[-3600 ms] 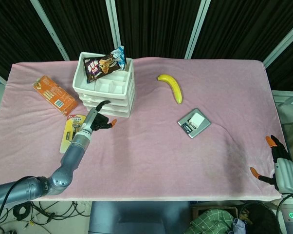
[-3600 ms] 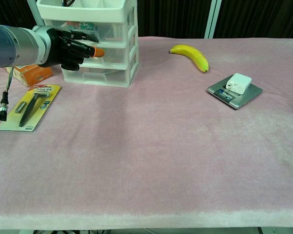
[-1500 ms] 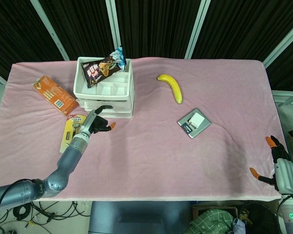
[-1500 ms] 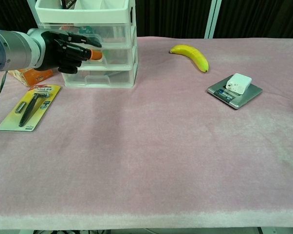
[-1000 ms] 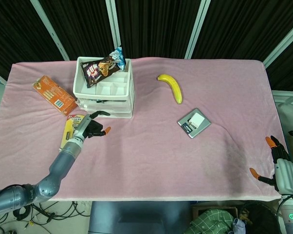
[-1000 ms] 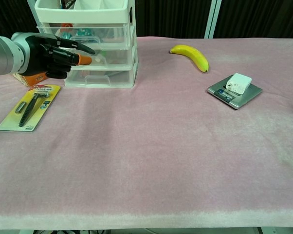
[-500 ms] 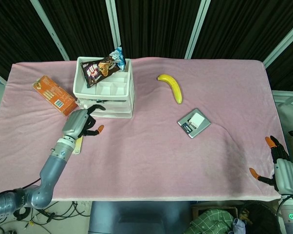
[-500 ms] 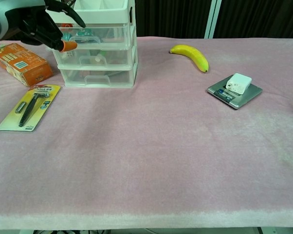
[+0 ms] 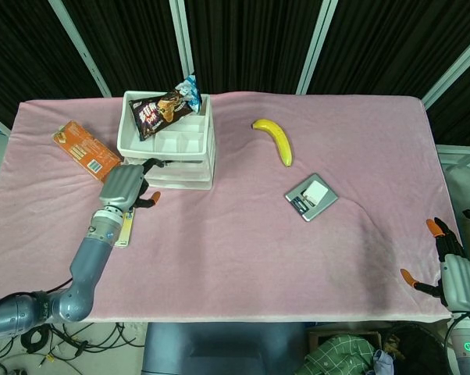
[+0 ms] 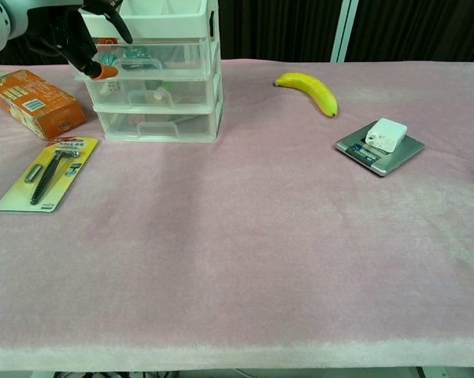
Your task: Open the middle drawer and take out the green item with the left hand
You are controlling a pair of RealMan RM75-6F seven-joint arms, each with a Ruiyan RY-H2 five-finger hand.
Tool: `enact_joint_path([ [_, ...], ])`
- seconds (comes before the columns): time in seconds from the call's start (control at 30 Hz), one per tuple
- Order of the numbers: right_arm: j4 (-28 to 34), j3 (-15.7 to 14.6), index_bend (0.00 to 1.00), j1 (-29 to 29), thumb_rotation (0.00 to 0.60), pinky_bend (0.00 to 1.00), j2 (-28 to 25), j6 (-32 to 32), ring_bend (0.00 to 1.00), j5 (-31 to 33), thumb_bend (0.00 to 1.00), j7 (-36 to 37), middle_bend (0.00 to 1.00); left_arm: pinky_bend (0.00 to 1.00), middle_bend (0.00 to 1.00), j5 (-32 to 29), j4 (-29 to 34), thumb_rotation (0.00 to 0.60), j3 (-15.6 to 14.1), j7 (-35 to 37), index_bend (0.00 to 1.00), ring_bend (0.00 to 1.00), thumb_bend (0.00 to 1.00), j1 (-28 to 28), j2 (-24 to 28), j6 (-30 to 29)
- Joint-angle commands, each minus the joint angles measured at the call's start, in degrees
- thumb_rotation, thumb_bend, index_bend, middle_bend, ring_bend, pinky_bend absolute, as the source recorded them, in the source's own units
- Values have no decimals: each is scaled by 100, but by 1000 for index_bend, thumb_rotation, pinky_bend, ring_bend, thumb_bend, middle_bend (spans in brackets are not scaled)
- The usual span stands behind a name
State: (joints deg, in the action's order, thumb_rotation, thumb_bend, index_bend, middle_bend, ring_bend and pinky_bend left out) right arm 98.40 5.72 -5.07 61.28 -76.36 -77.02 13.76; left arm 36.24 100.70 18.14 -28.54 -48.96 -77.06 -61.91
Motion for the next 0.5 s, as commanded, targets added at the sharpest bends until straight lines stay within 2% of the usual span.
enact_joint_path([
  [0.03,-2,2,0,-1,600,123,-1,4,0,6,118,3,0,967,1000,-73,-105,600,-33,-104,261,998,342,-81,-85,-70],
  [0.4,0,1,0,-6,600,123,2,15,0,9,118,-9,0,968,1000,-115,-302,600,-81,-187,263,998,342,-163,-194,-138],
  [0.5,0,2,0,-4,600,123,1,12,0,12,118,-7,0,969,1000,-230,-294,600,-116,-249,289,999,342,-182,-184,-96],
])
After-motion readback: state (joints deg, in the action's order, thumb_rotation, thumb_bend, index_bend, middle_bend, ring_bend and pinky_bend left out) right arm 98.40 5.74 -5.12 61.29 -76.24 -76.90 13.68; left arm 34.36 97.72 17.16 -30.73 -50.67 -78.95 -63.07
